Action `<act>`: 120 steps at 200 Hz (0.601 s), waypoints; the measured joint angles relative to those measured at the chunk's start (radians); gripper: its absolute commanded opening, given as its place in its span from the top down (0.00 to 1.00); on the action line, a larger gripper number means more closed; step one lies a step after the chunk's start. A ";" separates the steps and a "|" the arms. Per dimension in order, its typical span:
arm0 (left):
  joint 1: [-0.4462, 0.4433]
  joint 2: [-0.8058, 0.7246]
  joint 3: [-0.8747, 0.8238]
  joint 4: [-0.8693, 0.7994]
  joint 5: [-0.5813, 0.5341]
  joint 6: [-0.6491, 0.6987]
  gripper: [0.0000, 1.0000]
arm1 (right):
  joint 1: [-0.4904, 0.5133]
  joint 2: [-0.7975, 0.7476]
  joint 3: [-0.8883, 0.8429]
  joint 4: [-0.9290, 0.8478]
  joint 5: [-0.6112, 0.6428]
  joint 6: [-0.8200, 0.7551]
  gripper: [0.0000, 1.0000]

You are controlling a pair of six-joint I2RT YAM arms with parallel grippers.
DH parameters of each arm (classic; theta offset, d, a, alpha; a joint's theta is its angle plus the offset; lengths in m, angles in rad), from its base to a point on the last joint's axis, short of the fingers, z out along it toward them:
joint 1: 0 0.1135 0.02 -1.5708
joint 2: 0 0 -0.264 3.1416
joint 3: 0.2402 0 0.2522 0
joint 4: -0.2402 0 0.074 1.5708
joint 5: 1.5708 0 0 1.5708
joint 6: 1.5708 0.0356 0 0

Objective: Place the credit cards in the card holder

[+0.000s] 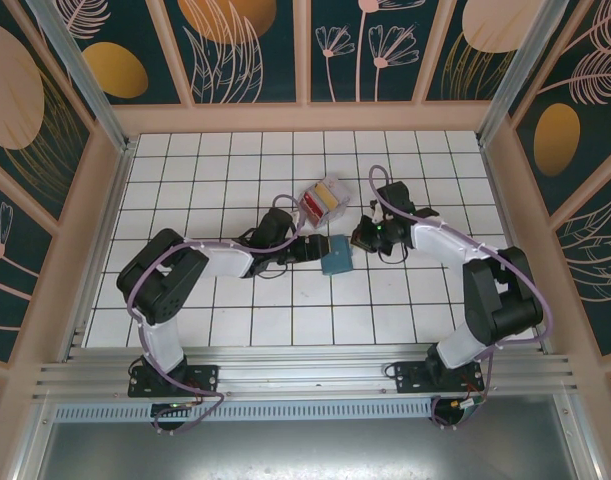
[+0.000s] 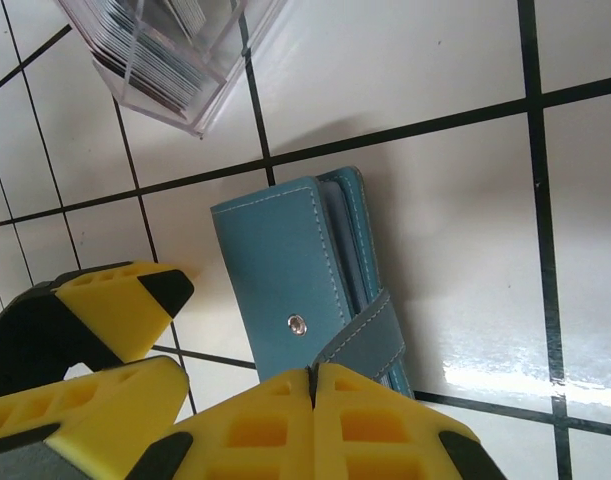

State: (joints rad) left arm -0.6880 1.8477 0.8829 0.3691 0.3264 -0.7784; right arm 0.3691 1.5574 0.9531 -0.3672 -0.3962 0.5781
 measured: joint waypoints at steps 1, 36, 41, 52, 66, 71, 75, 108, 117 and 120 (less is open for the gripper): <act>0.000 -0.003 0.000 -0.005 -0.003 0.002 0.22 | 0.000 -0.001 0.001 -0.002 0.002 -0.001 0.98; 0.002 -0.059 0.019 -0.085 -0.045 0.042 0.23 | 0.000 -0.020 0.008 -0.023 0.003 -0.003 0.98; 0.002 -0.061 0.023 -0.088 -0.045 0.045 0.23 | 0.000 -0.021 0.008 -0.025 0.004 -0.004 0.98; 0.002 -0.063 0.032 -0.093 -0.039 0.046 0.24 | 0.000 -0.021 0.008 -0.028 0.002 -0.003 0.98; 0.000 -0.063 0.044 -0.105 -0.027 0.046 0.24 | 0.000 -0.023 0.007 -0.027 -0.002 -0.003 0.98; -0.002 -0.063 0.047 -0.108 -0.022 0.046 0.24 | 0.000 -0.024 0.007 -0.027 -0.005 -0.002 0.98; -0.003 -0.062 0.050 -0.110 -0.020 0.045 0.24 | 0.000 -0.027 0.007 -0.027 -0.007 -0.002 0.98; -0.021 -0.057 0.066 -0.119 0.002 0.044 0.25 | 0.000 -0.059 0.007 -0.027 -0.027 0.006 0.98; -0.023 -0.046 0.078 -0.122 0.009 0.041 0.25 | 0.000 -0.069 0.008 -0.027 -0.034 0.008 0.98; -0.024 -0.042 0.082 -0.122 0.011 0.041 0.25 | 0.000 -0.072 0.008 -0.027 -0.036 0.008 0.98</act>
State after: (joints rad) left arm -0.7120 1.8053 0.9646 0.2470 0.3370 -0.7376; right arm 0.3695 1.4853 0.9611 -0.3939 -0.4324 0.5865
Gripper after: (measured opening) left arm 0.755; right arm 0.049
